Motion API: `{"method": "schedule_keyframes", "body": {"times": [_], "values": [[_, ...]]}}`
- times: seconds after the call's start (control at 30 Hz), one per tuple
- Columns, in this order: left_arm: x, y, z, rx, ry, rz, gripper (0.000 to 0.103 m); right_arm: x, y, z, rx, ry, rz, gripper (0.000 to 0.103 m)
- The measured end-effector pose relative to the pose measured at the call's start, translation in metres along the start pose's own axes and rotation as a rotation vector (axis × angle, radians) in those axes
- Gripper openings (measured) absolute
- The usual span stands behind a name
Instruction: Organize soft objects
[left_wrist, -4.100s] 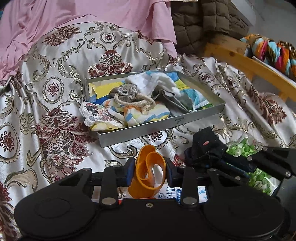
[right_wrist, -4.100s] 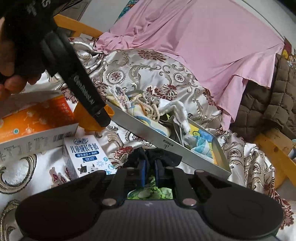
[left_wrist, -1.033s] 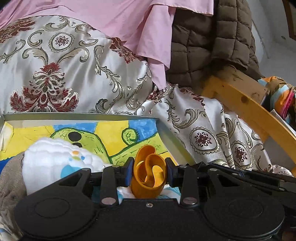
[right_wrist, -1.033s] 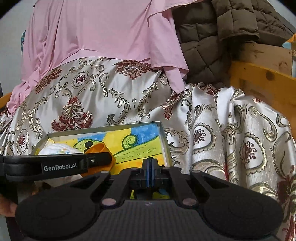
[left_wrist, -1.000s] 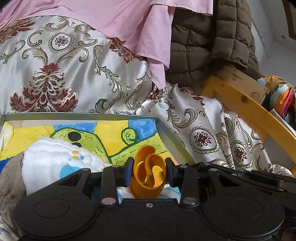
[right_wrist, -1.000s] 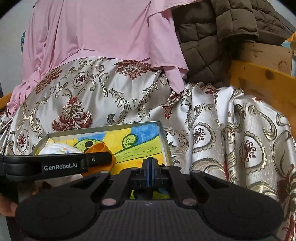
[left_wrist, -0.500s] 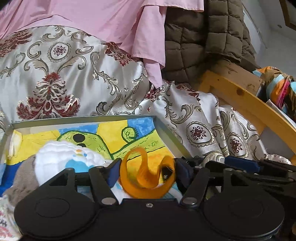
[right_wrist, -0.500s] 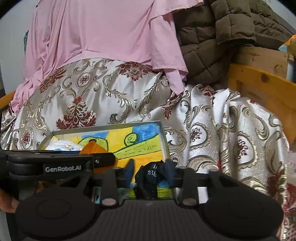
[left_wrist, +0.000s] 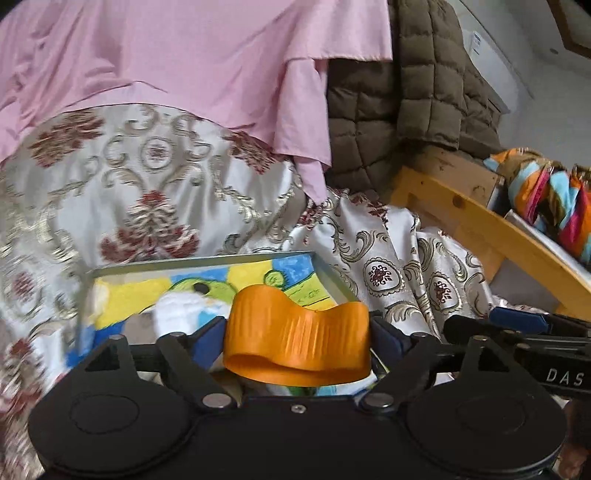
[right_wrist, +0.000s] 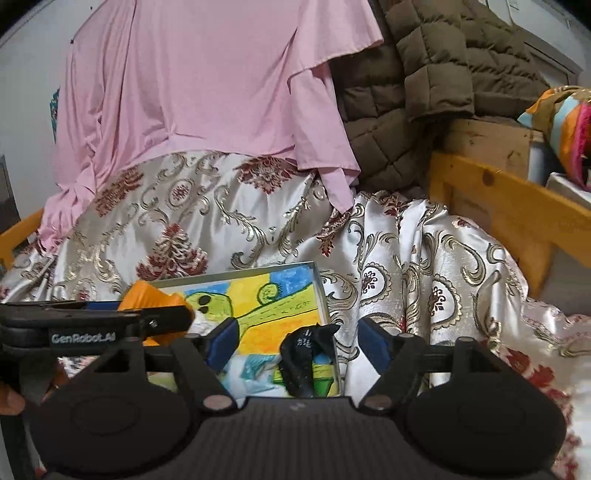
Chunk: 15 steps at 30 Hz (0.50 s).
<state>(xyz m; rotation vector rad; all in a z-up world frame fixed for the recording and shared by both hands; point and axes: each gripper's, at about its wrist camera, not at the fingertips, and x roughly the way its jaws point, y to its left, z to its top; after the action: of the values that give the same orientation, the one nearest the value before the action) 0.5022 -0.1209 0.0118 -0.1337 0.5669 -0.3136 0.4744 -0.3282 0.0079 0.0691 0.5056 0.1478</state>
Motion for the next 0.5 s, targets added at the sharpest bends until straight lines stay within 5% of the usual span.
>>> {"method": "schedule_keyframes", "body": {"times": [0.1, 0.5], "values": [[-0.035, 0.004, -0.008, -0.01, -0.016, 0.024, 0.087, -0.021, 0.005, -0.003, 0.024, -0.014, 0.013, 0.089], [-0.085, 0.008, -0.016, -0.031, -0.054, 0.065, 0.091, -0.097, 0.028, -0.024, 0.081, -0.049, 0.018, 0.092]]}}
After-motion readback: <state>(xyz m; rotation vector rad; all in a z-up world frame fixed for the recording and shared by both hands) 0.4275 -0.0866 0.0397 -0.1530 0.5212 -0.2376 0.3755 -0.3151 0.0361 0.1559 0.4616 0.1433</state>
